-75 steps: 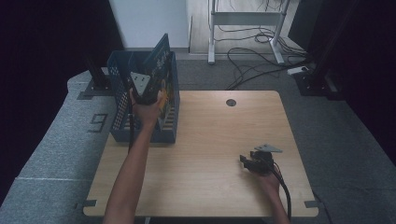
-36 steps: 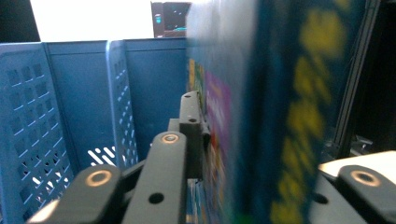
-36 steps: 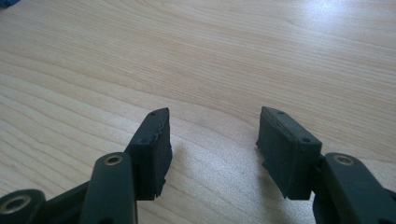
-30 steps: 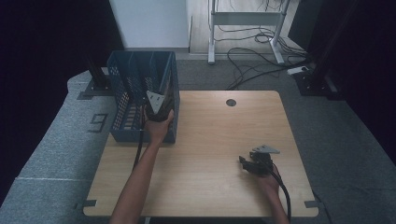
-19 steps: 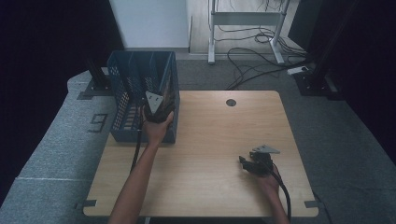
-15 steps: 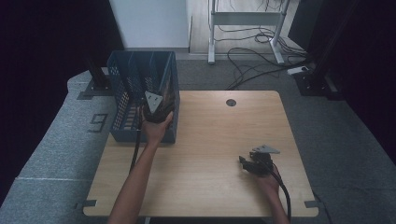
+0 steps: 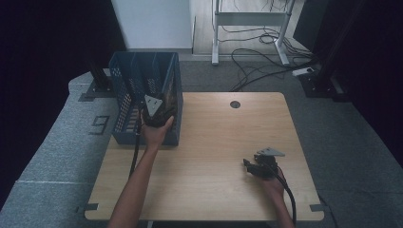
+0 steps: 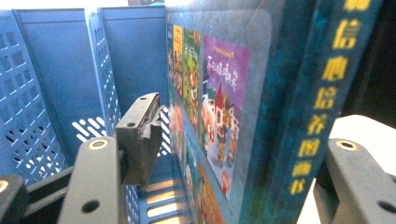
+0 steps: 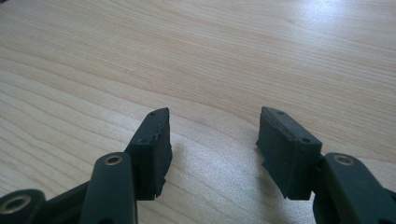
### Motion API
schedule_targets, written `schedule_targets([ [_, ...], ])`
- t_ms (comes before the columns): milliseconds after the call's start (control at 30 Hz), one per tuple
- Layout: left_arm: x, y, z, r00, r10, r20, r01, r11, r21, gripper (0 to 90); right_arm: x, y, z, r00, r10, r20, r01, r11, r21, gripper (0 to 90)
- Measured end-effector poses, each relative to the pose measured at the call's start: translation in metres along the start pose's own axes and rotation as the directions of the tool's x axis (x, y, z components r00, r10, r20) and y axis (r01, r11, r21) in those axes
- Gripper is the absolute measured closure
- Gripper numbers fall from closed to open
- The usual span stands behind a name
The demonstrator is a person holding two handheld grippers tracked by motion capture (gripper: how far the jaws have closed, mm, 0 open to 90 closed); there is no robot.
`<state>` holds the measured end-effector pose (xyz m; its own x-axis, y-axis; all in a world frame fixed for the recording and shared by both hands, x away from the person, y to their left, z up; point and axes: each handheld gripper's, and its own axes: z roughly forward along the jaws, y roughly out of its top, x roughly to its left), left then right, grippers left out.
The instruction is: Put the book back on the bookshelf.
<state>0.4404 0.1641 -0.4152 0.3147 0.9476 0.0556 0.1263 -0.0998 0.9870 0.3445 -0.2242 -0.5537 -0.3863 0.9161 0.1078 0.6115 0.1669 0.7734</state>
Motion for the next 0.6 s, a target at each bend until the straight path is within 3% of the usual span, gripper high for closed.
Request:
schedule_targets([
  [233,0.002,-0.002,-0.007,0.9991,-0.014,0.04,0.012,0.9991,0.041,36.8,0.0,0.0,0.0,1.0,0.0,-0.002,0.0,1.0,-0.001,43.1],
  [600,-0.001,-0.006,-0.022,0.9975,0.014,0.069,-0.021,0.9951,0.097,33.2,-0.002,0.001,0.001,0.9999,0.01,-0.012,-0.01,1.0,-0.002,43.3],
])
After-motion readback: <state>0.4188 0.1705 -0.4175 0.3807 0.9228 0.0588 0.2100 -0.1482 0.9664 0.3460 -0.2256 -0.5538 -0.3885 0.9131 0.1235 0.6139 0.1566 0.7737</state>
